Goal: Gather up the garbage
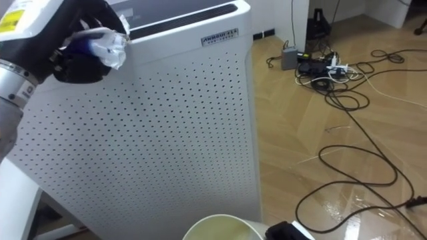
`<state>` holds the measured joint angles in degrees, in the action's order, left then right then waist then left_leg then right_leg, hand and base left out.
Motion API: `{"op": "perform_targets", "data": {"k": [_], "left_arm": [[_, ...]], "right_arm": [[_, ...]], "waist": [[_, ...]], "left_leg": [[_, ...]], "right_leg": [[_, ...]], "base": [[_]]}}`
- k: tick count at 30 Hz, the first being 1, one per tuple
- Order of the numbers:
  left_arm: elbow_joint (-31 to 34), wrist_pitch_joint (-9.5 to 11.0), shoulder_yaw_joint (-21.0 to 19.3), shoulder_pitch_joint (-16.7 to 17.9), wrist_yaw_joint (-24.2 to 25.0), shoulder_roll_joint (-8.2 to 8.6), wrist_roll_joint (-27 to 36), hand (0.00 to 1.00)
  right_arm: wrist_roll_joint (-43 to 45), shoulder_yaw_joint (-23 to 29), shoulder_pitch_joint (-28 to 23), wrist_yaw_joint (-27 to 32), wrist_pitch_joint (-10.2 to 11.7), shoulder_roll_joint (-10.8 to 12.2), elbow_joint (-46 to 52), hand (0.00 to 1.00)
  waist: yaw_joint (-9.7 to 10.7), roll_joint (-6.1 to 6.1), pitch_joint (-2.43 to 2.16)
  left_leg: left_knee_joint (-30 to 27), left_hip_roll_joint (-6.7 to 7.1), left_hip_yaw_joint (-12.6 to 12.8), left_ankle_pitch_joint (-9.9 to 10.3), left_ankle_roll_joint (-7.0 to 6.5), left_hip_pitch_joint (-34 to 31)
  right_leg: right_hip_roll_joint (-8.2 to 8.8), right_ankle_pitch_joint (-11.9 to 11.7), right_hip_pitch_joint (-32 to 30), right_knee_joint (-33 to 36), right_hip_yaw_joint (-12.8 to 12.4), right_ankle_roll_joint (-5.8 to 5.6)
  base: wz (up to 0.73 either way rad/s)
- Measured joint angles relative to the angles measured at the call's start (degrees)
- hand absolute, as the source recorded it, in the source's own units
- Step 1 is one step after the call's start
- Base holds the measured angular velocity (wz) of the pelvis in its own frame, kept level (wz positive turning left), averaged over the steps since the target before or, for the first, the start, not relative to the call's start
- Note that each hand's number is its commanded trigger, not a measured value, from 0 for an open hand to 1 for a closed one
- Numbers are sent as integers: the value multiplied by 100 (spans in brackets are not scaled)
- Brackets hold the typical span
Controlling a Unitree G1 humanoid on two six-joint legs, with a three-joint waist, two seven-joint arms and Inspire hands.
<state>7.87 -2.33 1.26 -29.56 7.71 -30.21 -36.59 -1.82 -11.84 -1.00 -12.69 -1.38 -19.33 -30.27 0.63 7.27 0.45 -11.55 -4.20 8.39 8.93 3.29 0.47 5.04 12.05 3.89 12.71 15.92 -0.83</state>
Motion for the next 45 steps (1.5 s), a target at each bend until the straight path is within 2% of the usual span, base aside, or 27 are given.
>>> {"op": "perform_targets", "data": {"k": [4, 8, 13, 15, 19, 20, 21, 23, 25, 27, 30, 32, 39, 45], "left_arm": [[11, 15, -39, 0, 1, 0, 6, 100], [79, 19, -48, 2, 6, 0, 27, 100], [224, 6, -111, 48, -15, 4, 488, 100], [440, -4, -118, 243, -107, 14, 1004, 100], [671, 19, -120, 441, -125, 18, 1443, 100], [795, 28, -127, 555, -129, 18, 1616, 100], [939, 86, -172, 709, -129, 19, 1892, 100], [1071, 275, -176, 963, -119, 26, 2309, 100], [1127, 403, 24, 1270, 77, 46, 2699, 100], [982, 279, 720, 1803, 550, 43, 3096, 100], [814, 185, 1438, 2244, 1186, 40, 3165, 100], [816, 187, 1519, 2408, 1450, 27, 3235, 100], [797, 245, 1512, 2414, 2014, -2, 3361, 100], [766, 251, 1512, 2558, 2204, -4, 3354, 100]], "right_arm": [[0, 0, 22, -1, 0, -10, 0, 100], [2, 0, 66, 11, 0, -17, 0, 100], [-4, -13, 78, 123, 0, -13, -1, 100], [-22, -69, 76, 219, -2, -21, 0, 100], [-40, -97, 81, 409, -3, -24, 0, 100], [-41, -105, 83, 466, -2, -22, 0, 100], [-49, -105, 90, 540, -2, -26, 1, 100], [-55, -105, 113, 653, -2, -29, 6, 100], [-91, -143, 174, 744, -2, -32, 7, 100], [-267, -322, 333, 835, -1, -53, 7, 100], [-282, -412, 448, 827, 12, -42, 5, 100], [-283, -443, 445, 824, 13, -58, 2, 100], [-270, -451, 448, 751, 12, -82, 2, 100], [-270, -452, 447, 710, 13, -77, 2, 100]], "waist": [[6, -11, 9], [26, -49, 38], [41, -74, 50], [44, -76, 47], [54, -65, 37], [54, -94, 42], [51, -83, 21], [51, -98, 27], [39, -93, 23], [61, -117, 40], [122, -176, 72], [151, -165, 65], [79, -121, 37], [65, -109, 42]], "left_leg": [[1, -2, -1, 0, 0, -9], [8, -1, 5, 0, 0, -16], [-7, 18, 42, -10, -15, -117], [-5, 50, 40, -10, -16, -114], [27, 103, 31, -13, -21, -73], [34, 104, 29, -12, -21, -71], [48, 108, 30, -12, -21, -71], [77, 112, 29, -12, -21, -69], [92, 112, 24, -15, -25, -60], [138, 108, 20, -28, -47, -31], [106, 97, -28, -28, -46, -193], [61, 97, -50, -28, -46, -292], [75, 107, -75, -28, -46, -290], [148, 93, -142, -30, -48, -163]], "right_leg": [[7, 0, -10, 3, 0, 0], [5, 1, -14, 2, -6, -1], [17, 12, -97, -1, 4, -17], [41, 32, -90, -1, 18, -45], [99, 49, -58, 61, 75, -77], [108, 48, -80, 110, 78, -78], [113, 48, -77, 104, 123, -80], [117, 47, -73, 104, 162, -80], [117, 47, -62, 105, 184, -80], [107, 47, -54, 92, 173, -80], [90, 45, -106, -20, 229, -82], [88, 45, -166, -23, 242, -83], [82, 45, -191, -5, 169, -83], [77, 45, -208, 140, 152, -84]], "base": [[0], [0], [4], [5], [8], [3], [5], [7], [5], [0], [9], [10], [0], [-4]]}}
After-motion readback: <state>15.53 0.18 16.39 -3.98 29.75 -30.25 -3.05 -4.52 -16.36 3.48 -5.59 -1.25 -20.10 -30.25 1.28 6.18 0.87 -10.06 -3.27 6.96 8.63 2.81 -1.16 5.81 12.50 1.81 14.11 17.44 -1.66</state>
